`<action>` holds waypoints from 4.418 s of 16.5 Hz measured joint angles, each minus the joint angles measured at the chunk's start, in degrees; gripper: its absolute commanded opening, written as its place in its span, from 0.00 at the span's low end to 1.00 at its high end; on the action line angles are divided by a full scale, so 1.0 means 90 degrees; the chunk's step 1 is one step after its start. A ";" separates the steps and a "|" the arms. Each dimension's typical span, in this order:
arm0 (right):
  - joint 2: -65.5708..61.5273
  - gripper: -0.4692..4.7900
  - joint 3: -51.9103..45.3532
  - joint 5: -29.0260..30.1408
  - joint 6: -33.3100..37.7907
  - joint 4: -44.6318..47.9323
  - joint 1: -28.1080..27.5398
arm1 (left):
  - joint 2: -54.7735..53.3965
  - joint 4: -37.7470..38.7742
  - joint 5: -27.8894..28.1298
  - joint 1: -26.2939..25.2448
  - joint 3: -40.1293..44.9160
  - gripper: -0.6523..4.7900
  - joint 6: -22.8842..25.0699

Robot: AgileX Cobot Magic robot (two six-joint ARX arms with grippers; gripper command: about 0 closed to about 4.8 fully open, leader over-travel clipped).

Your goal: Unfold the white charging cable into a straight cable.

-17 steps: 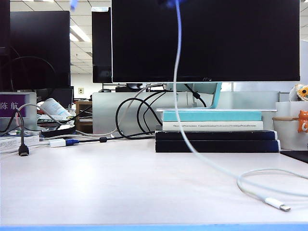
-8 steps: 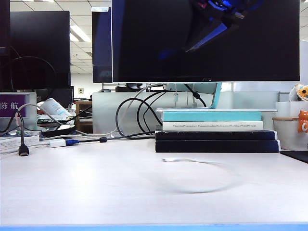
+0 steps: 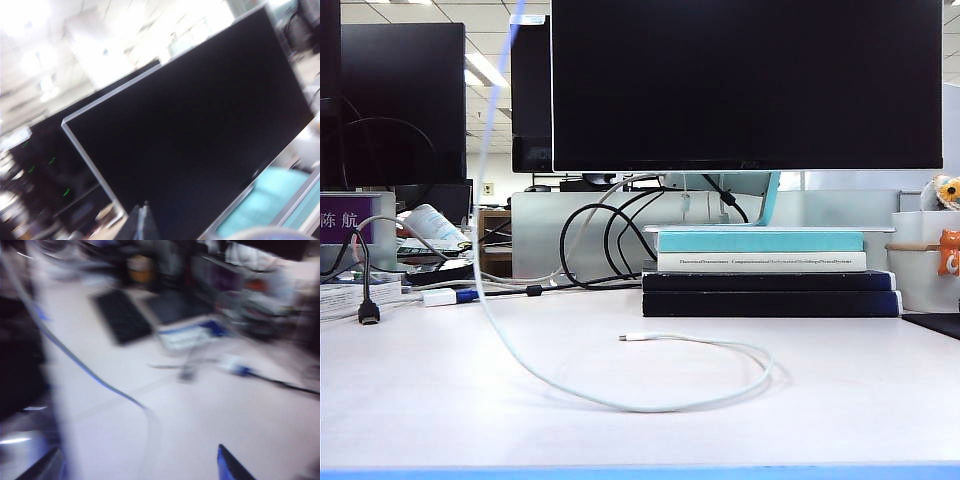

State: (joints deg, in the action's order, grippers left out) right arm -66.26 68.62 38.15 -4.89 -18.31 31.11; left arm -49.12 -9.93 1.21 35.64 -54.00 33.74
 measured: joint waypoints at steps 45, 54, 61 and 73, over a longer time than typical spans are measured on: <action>0.0986 0.25 -0.0051 -0.4250 0.0209 -0.3470 0.1037 | -0.0090 0.3283 0.0588 -0.0138 -0.0007 0.12 -0.2198; 0.1081 0.25 -0.0051 -0.4277 0.0209 -0.4012 0.1037 | -0.2229 0.2006 -0.3453 -0.0136 -0.0002 0.55 -0.3631; 0.1197 0.19 -0.0236 -0.4262 0.0274 -0.4194 0.1037 | -0.2030 0.3130 -0.1498 -0.0182 -0.0010 1.00 -0.3840; 0.3917 0.13 -0.1797 -0.5688 0.1525 -0.3106 0.1042 | 0.0814 0.7419 0.0614 -0.0794 -0.0005 0.84 -0.4073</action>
State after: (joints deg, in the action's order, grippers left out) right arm -31.00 52.45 -13.04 8.84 -46.26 40.49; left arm -41.80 56.84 6.74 28.49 -54.04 -2.92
